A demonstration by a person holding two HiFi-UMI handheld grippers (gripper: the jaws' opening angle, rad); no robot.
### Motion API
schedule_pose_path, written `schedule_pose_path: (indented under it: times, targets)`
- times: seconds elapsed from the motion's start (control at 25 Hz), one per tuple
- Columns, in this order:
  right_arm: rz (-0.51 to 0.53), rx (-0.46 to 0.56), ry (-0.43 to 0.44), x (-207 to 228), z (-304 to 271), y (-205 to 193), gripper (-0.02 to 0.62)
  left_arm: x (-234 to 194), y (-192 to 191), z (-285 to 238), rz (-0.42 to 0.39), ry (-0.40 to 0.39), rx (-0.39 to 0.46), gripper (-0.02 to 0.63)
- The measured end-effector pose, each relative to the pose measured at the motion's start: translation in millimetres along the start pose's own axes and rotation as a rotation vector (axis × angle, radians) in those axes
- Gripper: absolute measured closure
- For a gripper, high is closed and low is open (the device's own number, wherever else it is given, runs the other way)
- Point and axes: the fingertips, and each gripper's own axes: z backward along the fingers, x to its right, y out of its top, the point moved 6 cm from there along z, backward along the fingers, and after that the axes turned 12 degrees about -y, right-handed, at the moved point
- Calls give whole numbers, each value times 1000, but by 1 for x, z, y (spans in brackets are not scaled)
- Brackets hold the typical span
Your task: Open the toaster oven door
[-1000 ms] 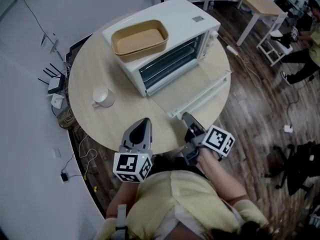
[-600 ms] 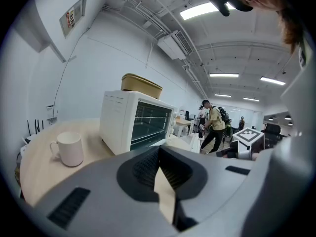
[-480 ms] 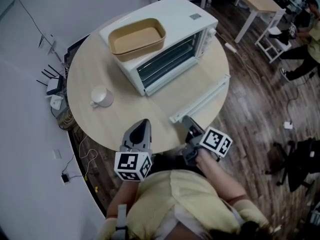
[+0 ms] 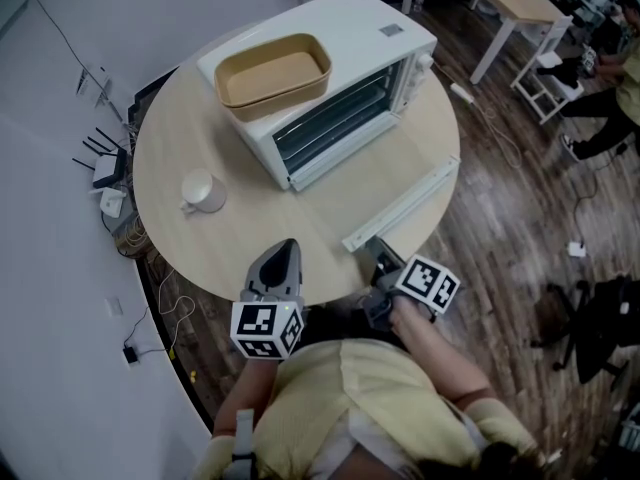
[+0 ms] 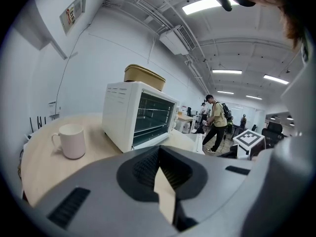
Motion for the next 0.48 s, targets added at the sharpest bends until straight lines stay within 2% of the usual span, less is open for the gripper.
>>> schedule_pose_path:
  times: [0.2, 0.48]
  targets:
    - [9, -9, -43, 8, -3, -2, 502, -4, -8, -2, 6, 13, -23, 604]
    - [-35, -28, -21, 15, -14, -8, 502, -10, -19, -8, 27, 26, -56, 604]
